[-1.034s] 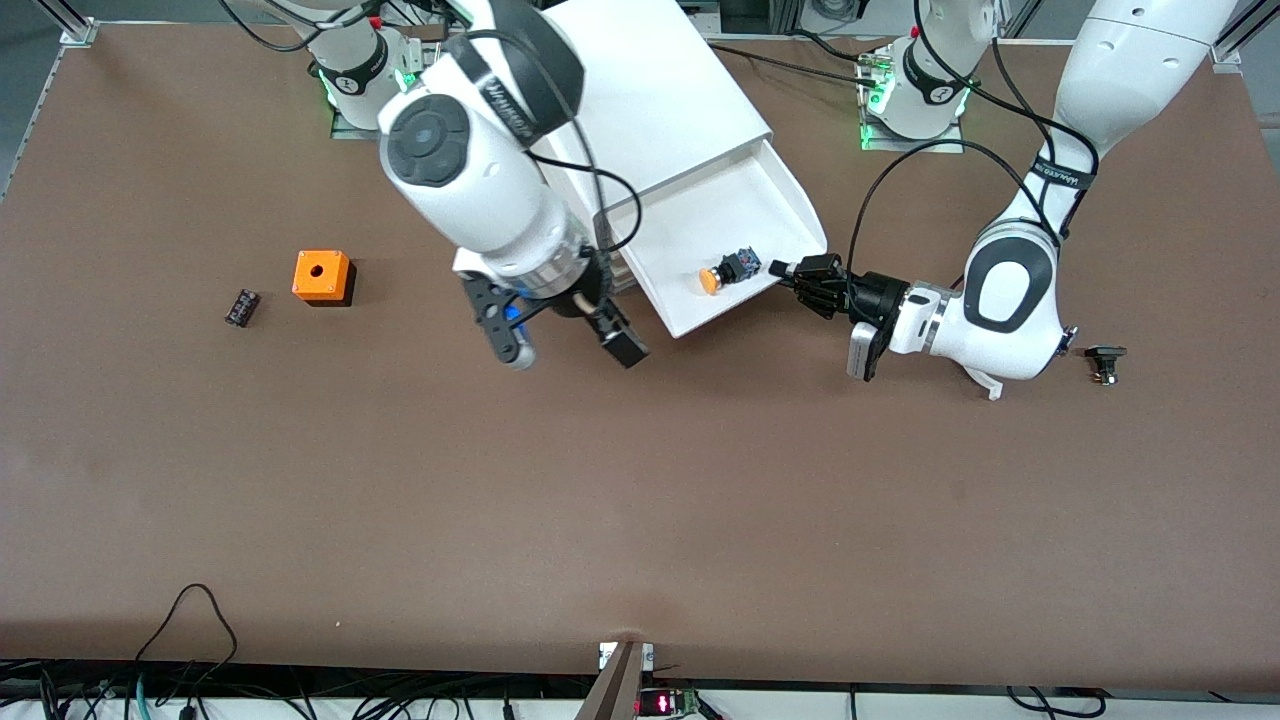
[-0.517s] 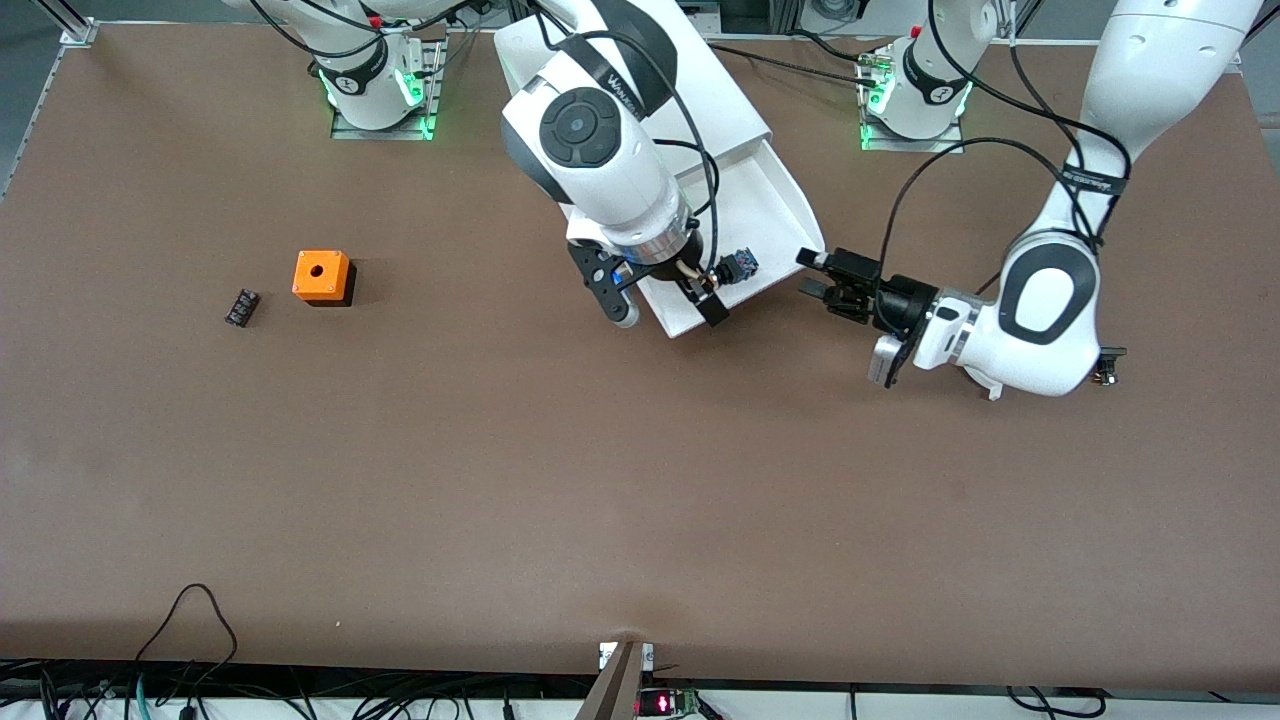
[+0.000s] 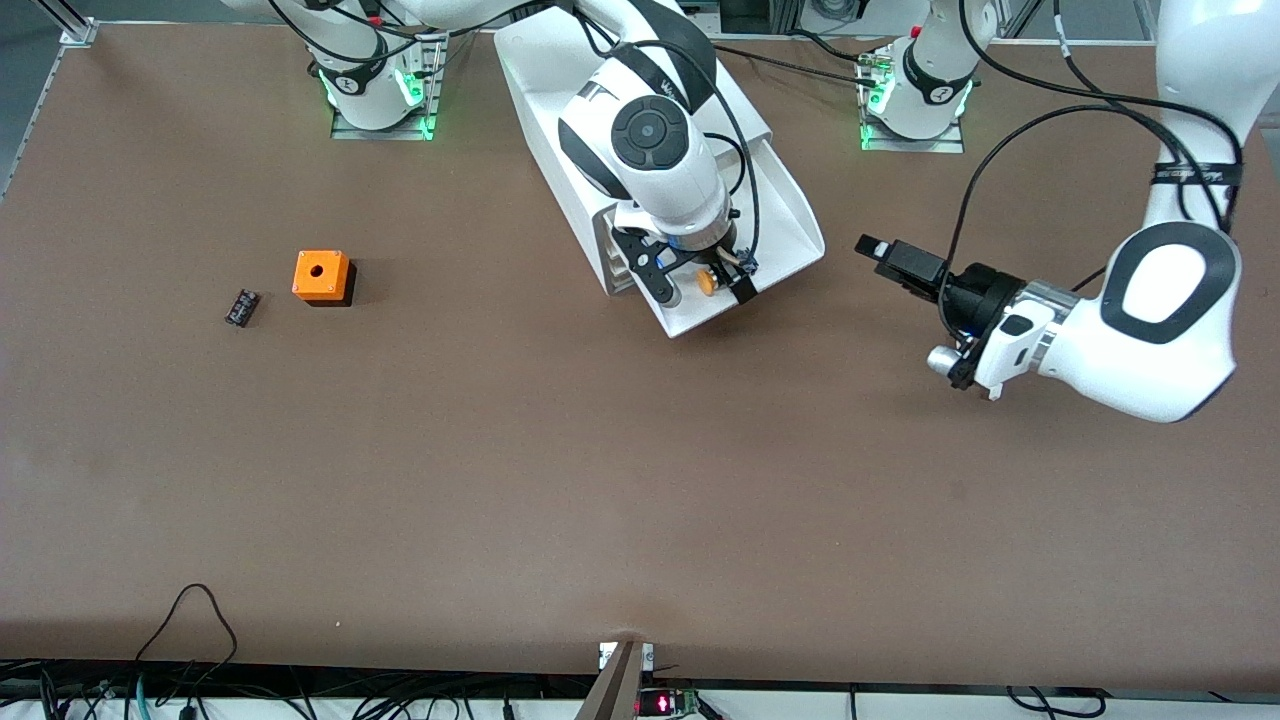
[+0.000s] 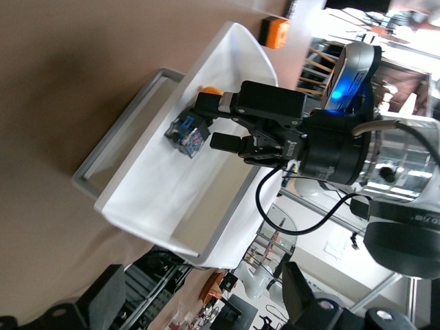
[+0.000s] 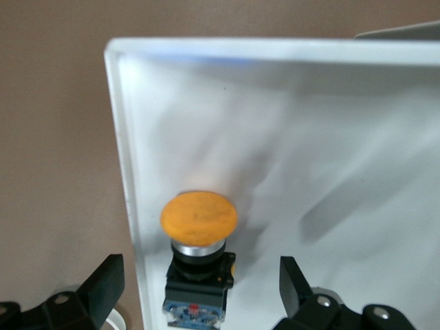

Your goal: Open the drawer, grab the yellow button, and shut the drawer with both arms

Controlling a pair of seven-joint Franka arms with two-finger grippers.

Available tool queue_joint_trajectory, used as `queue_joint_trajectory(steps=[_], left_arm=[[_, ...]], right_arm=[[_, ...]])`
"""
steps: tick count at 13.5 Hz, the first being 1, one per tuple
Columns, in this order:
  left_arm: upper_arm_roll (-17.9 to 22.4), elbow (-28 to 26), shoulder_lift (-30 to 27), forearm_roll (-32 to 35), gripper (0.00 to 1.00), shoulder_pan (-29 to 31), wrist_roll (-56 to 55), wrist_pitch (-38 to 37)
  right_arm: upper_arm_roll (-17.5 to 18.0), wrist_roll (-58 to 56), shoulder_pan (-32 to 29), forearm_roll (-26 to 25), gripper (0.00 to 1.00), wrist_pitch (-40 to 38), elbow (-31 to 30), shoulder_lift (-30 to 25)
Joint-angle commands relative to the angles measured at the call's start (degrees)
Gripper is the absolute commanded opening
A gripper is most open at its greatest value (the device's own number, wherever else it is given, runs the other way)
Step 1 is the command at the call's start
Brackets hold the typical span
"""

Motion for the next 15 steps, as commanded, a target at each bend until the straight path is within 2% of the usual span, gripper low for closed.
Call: queue_joint_trajectory(steps=[1, 2, 4, 6, 7, 8, 9, 10, 13, 15], left_arm=[[-0.57, 6.25, 0.0, 6.9, 1.0, -0.05, -9.21, -2.06], [-0.66, 6.7, -1.39, 11.53, 1.0, -0.58, -11.33, -1.19], [-1.28, 6.96, -2.2, 21.04, 1.0, -0.84, -12.76, 0.48], [-1.28, 6.62, -3.69, 25.53, 1.0, -1.02, -13.02, 3.73], [-1.28, 6.7, -3.69, 29.99, 1.0, -1.63, -13.37, 4.79], [-1.28, 6.96, -3.78, 37.35, 1.0, -3.55, -13.37, 6.97], [-1.37, 7.4, -3.78, 42.73, 1.0, -5.48, -13.2, 8.56], [-1.02, 8.45, -3.69, 44.78, 1.0, -7.07, -12.68, 8.75], [-0.4, 11.27, -0.97, 45.33, 1.0, -7.43, -12.67, 8.93], [-0.49, 10.66, -0.79, 45.77, 1.0, -6.91, -11.62, 9.19]], right_arm=[[-0.55, 1.7, 0.64, -0.5, 0.99, -0.36, 3.4, 2.11], [-0.55, 1.7, 0.64, -0.41, 0.9, -0.44, 3.49, 2.12], [-0.55, 1.52, 0.56, -0.32, 0.62, -0.97, 4.27, 2.03], [-0.63, 1.44, 0.47, -0.32, 0.33, -0.89, 4.37, 2.03], [-0.63, 1.44, 0.47, -0.24, 0.18, -0.97, 4.37, 2.03], [-0.55, 1.44, 0.12, -0.06, 0.02, -1.06, 4.37, 2.03], [-0.46, 1.35, -0.06, -0.06, 0.0, -1.06, 4.37, 1.94], [-0.46, 1.35, -0.15, -0.06, 0.0, -1.15, 4.37, 1.94], [0.15, 1.17, -3.3, 0.99, 0.0, -4.74, 8.4, 1.94], [0.16, 1.17, -6.54, 5.45, 0.0, -4.84, 10.07, 1.68]])
